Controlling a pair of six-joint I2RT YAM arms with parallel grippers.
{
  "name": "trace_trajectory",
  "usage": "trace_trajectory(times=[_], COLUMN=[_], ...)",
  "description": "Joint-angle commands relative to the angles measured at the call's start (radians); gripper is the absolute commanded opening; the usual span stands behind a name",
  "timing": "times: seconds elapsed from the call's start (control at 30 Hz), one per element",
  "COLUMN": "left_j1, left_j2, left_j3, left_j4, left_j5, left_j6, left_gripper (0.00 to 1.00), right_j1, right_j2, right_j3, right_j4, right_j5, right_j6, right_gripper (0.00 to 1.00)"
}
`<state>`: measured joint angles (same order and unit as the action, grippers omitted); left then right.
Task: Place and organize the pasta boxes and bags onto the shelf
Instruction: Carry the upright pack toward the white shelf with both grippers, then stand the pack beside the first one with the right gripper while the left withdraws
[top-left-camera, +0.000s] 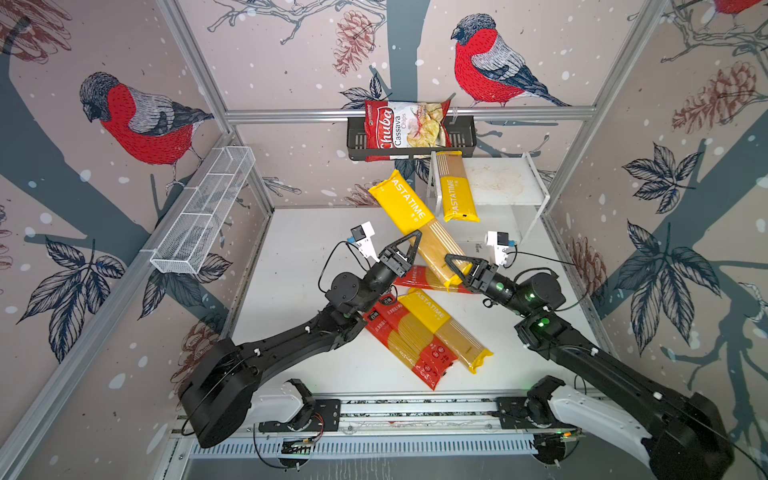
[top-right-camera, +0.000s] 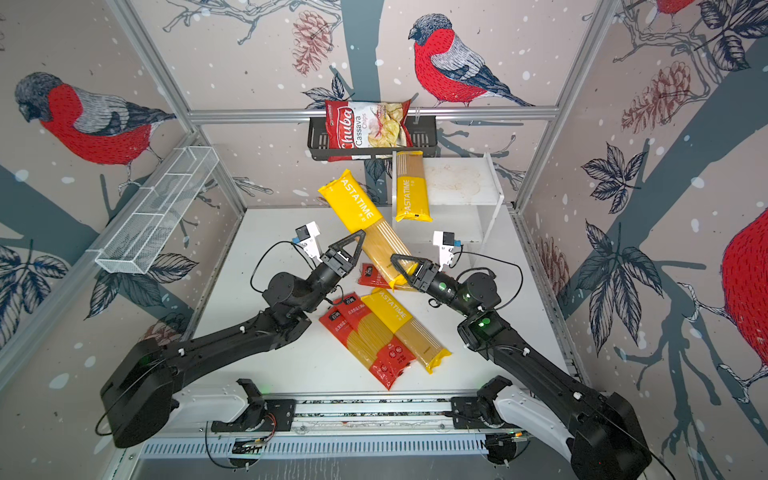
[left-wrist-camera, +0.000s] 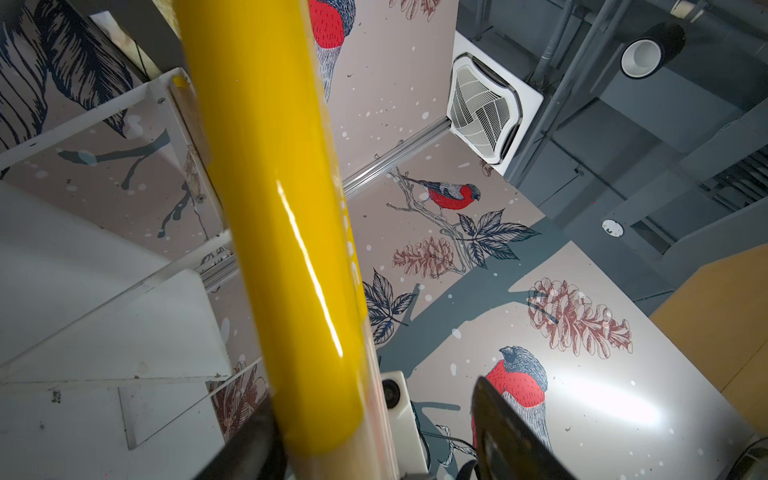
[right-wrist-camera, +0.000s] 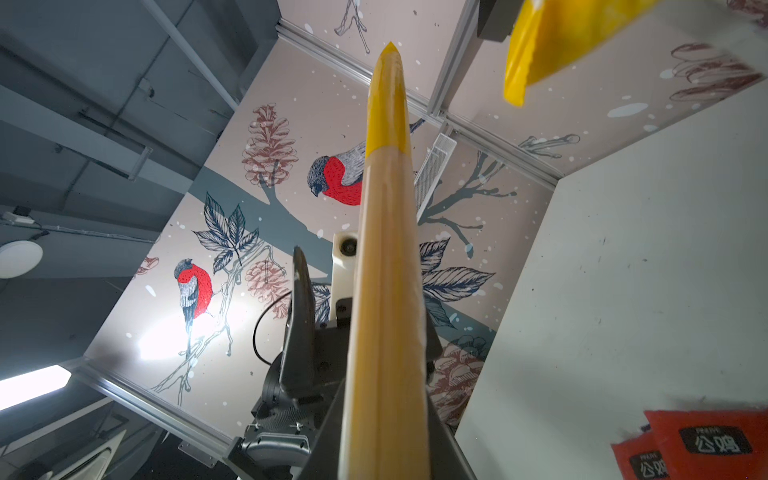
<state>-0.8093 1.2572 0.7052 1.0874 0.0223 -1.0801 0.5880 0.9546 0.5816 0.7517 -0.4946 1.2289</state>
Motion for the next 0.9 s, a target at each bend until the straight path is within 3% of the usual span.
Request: trace_trajectory(times=[0.0, 0.17, 0.57, 0.87], left_j1=[-0.001, -0.002, -0.022, -0.03], left_j2=[-0.025, -0.056, -0.117, -0.139], left_j3=[-0.01, -0.042, -0.106, -0.148], left_j4=[0.006, -0.034, -0.149, -0.159], left_j5=[0.019, 0.013, -0.004, -0.019], left_j6=[0.04, 0.044, 0.094, 0.095], left_gripper=[0.67, 0.67, 0.65, 0.65], right_j1=[-0.044, -0.132, -0.424, -0.455], right_j2=[-0.002, -0.02, -0.089, -0.011], right_j3=[0.039, 0.076, 0.097, 0.184], right_j4=[0.166, 0.172, -0.021, -0.136], right_j5=[0.048, 0.069, 0.134, 0.154], right_j6=[0.047, 0.096, 0.203, 0.203], right_gripper=[0.04, 0.03, 0.03, 0.02])
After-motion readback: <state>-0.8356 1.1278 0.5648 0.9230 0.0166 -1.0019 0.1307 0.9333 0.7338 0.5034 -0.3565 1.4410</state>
